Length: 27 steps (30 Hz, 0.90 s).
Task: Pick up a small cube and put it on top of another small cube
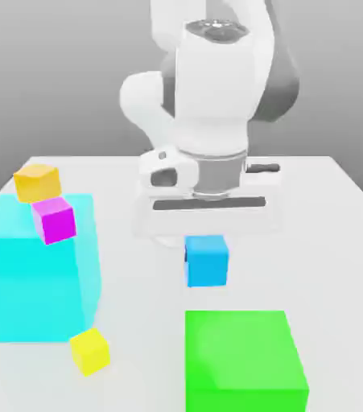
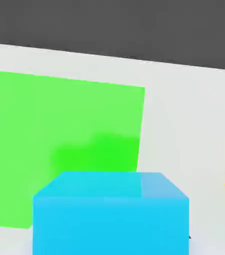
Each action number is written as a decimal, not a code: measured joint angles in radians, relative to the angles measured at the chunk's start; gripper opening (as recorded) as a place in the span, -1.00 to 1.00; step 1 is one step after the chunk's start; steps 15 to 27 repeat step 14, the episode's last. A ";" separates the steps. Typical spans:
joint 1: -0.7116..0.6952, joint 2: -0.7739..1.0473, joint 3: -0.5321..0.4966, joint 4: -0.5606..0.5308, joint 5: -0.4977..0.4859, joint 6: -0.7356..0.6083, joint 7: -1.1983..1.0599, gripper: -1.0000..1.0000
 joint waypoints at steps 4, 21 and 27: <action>-0.121 -0.105 -0.089 0.072 -0.036 -0.174 -0.028 -1.00; -0.226 -0.131 -0.174 0.030 -0.070 -0.156 -0.054 1.00; -0.226 -0.131 -0.174 0.030 -0.070 -0.156 -0.054 1.00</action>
